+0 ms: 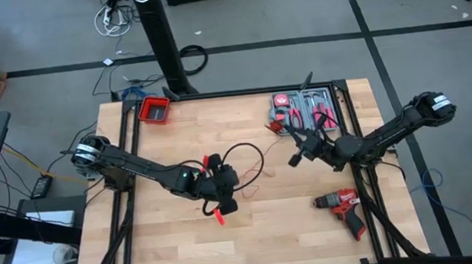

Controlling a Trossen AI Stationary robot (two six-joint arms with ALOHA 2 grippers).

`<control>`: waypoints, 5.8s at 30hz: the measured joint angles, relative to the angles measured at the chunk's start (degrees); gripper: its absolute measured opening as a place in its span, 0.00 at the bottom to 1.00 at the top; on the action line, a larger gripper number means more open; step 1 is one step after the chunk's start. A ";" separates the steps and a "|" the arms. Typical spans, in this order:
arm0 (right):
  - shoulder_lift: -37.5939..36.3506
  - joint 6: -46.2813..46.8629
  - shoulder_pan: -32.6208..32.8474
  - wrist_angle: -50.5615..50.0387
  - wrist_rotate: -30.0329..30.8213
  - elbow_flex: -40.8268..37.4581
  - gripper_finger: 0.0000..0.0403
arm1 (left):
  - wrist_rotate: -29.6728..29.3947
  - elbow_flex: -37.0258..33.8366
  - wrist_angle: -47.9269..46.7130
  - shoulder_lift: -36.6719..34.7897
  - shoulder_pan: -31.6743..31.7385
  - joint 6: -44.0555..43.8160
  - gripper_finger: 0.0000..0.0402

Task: Coil cords
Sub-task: Uncoil the red wire from the black spool

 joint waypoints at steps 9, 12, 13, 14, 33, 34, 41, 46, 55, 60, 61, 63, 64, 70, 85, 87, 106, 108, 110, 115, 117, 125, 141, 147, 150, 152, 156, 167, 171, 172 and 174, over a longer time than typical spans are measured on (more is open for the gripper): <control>0.00 0.66 2.55 5.76 -3.22 0.00 0.00 | -0.68 0.00 -0.35 0.00 2.05 -0.99 0.00; 0.00 3.22 3.24 5.90 -5.69 0.00 0.00 | -0.73 0.00 -1.78 0.00 2.81 -0.97 0.00; 0.00 4.28 3.34 6.18 -6.28 0.00 0.00 | -0.73 0.00 -2.13 0.00 3.06 -0.96 0.00; 0.00 5.06 3.34 6.52 -6.51 0.00 0.00 | -0.73 0.00 -2.57 0.00 3.28 -0.96 0.00; 0.00 3.72 3.06 10.22 -7.79 -0.02 0.00 | 3.09 0.00 -5.26 1.09 5.01 -1.14 0.00; 0.00 3.32 3.33 10.32 -7.78 0.00 0.00 | 2.94 0.00 -6.19 1.09 4.99 -1.19 0.00; 0.00 -3.12 6.31 8.56 -7.64 -0.02 0.00 | 0.70 0.01 -16.79 1.09 5.01 -4.24 0.00; 0.00 -6.17 7.69 2.93 -6.64 -0.02 0.00 | 0.14 1.60 -28.26 1.07 5.00 -7.76 0.00; 0.00 -5.69 7.12 -0.32 -5.67 -0.02 0.00 | 0.48 10.95 -43.96 1.05 4.90 -9.25 0.00; 0.00 -5.64 7.10 -2.25 -5.63 -0.02 0.00 | 0.08 17.11 -47.53 0.98 4.88 -8.82 0.02; 0.00 -5.64 7.03 -2.38 -5.64 -0.02 0.00 | 0.03 18.08 -47.47 0.98 4.88 -8.54 0.04; 0.00 -5.61 6.85 -2.35 -5.63 -0.02 0.00 | 0.04 19.62 -47.08 0.98 4.88 -7.62 0.10; 0.00 -5.61 6.79 -2.38 -5.63 -0.02 0.00 | -0.01 20.09 -47.10 0.98 4.88 -7.31 0.13; 0.00 -5.53 6.73 -2.63 -5.63 -0.02 0.00 | 0.02 20.81 -47.54 0.96 4.88 -7.18 0.29; 0.00 1.74 3.44 -2.44 -9.06 -0.02 0.00 | 0.04 20.72 -16.80 0.98 5.02 2.49 0.34; 0.00 2.97 3.13 -3.09 -9.06 -0.02 0.00 | -0.01 20.72 -12.61 0.97 5.29 3.45 0.34; -2.07 0.43 3.60 -6.05 -8.58 -0.02 0.00 | 5.06 20.61 5.60 12.98 4.88 13.93 0.34; -2.41 0.17 3.56 -6.42 -7.83 -0.02 0.00 | 5.92 20.61 7.43 13.21 4.88 14.93 0.34; -2.89 0.17 3.52 -6.28 -7.11 -0.02 0.00 | 7.28 20.61 9.03 13.27 4.88 15.62 0.34; -3.34 0.15 3.29 -6.87 -5.52 -0.02 0.00 | 8.73 20.63 11.01 13.22 4.88 16.55 0.34; -3.34 0.15 3.17 -6.93 -4.50 -0.02 0.00 | 10.43 20.64 11.87 13.60 4.88 16.29 0.34; -3.60 -0.77 3.21 -7.05 -3.81 -0.02 0.00 | 16.92 20.65 19.18 16.73 4.07 15.59 0.34; -10.03 -2.63 3.95 -13.38 -0.93 0.00 0.00 | 29.81 19.15 49.04 24.65 2.62 15.50 0.34; -11.87 -0.60 4.66 -16.85 -1.80 0.00 0.00 | 29.35 10.14 62.45 24.87 3.15 10.82 0.34; -11.88 1.28 4.65 -17.86 -4.52 0.00 0.00 | 28.11 5.62 65.19 24.66 4.06 7.96 0.34; -11.80 1.98 4.65 -18.05 -5.97 0.00 0.00 | 26.29 3.36 65.34 23.72 4.78 6.81 0.34; -11.67 2.13 4.65 -18.50 -6.21 0.00 0.00 | 23.26 -0.32 65.31 21.40 6.21 6.05 0.34; -11.68 1.93 4.65 -19.05 -8.69 0.00 0.00 | 7.23 -2.93 48.26 13.97 8.05 9.82 0.34; -11.47 3.22 4.64 -19.04 -10.13 0.00 0.00 | 4.76 -2.91 47.46 13.86 8.21 10.47 0.34; -11.40 3.75 4.58 -18.98 -10.49 0.00 0.00 | 3.68 -2.91 47.26 13.86 8.30 9.99 0.34; -11.22 4.12 4.50 -18.71 -10.83 0.00 0.00 | 2.48 -2.91 47.50 13.86 8.45 9.66 0.34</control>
